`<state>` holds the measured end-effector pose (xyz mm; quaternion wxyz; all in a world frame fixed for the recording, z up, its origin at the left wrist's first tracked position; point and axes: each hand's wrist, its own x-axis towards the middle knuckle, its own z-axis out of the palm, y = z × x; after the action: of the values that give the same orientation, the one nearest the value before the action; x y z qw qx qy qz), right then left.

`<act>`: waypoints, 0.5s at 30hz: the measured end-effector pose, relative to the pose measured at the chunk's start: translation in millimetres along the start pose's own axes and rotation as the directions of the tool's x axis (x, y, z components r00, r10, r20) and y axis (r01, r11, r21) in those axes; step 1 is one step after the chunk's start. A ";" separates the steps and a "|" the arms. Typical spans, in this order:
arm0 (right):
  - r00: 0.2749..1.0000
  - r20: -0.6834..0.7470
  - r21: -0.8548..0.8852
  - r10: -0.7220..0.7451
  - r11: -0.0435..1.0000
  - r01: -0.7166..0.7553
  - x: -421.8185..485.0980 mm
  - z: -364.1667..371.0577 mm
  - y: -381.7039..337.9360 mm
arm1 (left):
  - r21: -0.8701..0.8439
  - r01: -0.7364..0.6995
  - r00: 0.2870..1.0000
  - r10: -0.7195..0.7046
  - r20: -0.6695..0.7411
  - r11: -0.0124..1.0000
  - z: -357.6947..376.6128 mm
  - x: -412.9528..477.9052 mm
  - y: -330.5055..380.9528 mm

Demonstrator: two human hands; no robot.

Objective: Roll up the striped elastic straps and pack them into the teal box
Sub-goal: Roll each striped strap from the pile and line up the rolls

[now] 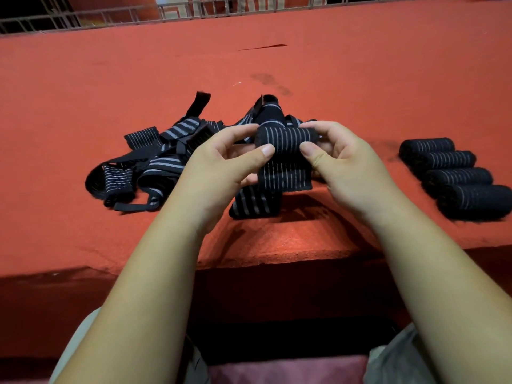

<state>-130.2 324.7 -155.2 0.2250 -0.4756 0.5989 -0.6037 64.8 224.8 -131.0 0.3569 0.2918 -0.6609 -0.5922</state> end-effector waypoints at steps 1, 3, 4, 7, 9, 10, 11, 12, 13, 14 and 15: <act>1.000 0.004 0.006 -0.002 1.000 0.002 -0.1 0.8 -0.7 | 0.013 -0.006 1.000 0.006 0.001 1.000 -0.2 -0.2 0.0; 1.000 0.012 0.007 -0.009 1.000 0.009 -1.0 2.1 -2.6 | 0.023 -0.018 1.000 0.017 0.006 1.000 -0.8 0.0 -0.1; 1.000 0.022 0.010 -0.011 1.000 0.011 -1.5 2.2 -3.2 | 0.021 -0.022 1.000 0.022 0.009 1.000 -1.1 0.0 -0.2; 0.998 0.059 0.023 -0.002 1.000 0.000 -1.7 -0.4 -2.4 | 0.010 -0.040 0.999 0.040 0.008 0.999 -2.2 0.7 -1.0; 0.997 0.080 0.040 0.019 0.999 -0.022 -1.3 -2.8 -2.0 | 0.001 -0.047 0.999 0.047 0.009 0.999 -2.3 0.5 -1.1; 0.995 0.093 0.062 0.032 0.997 -0.038 -1.3 -3.6 -2.3 | -0.009 -0.049 0.999 0.049 0.014 0.999 -2.4 0.1 -0.6; 0.994 0.106 0.083 0.038 0.995 -0.047 -0.9 -4.0 -2.1 | -0.020 -0.047 0.999 0.047 0.021 0.999 -2.2 -0.3 -0.1; 0.993 0.118 0.095 0.032 0.995 -0.043 -0.8 -4.5 -2.3 | -0.028 -0.042 0.999 0.043 0.030 0.999 -2.2 -0.5 0.4; 0.993 0.119 0.097 0.019 0.995 -0.031 -0.3 -5.0 -1.6 | -0.033 -0.034 0.999 0.035 0.037 0.999 -2.0 -0.4 0.5; 0.993 0.115 0.103 0.006 0.994 -0.018 0.0 -5.7 -0.8 | -0.040 -0.023 0.999 0.025 0.042 0.999 -1.9 -0.2 0.3; 0.995 0.104 0.109 -0.002 0.994 -0.010 0.5 -6.3 0.0 | -0.056 -0.010 0.999 0.012 0.043 0.998 -1.6 0.2 0.1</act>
<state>-135.8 327.5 -154.0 0.2829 -0.4922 0.5535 -0.6094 66.0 223.7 -130.8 0.3536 0.2651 -0.6533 -0.6147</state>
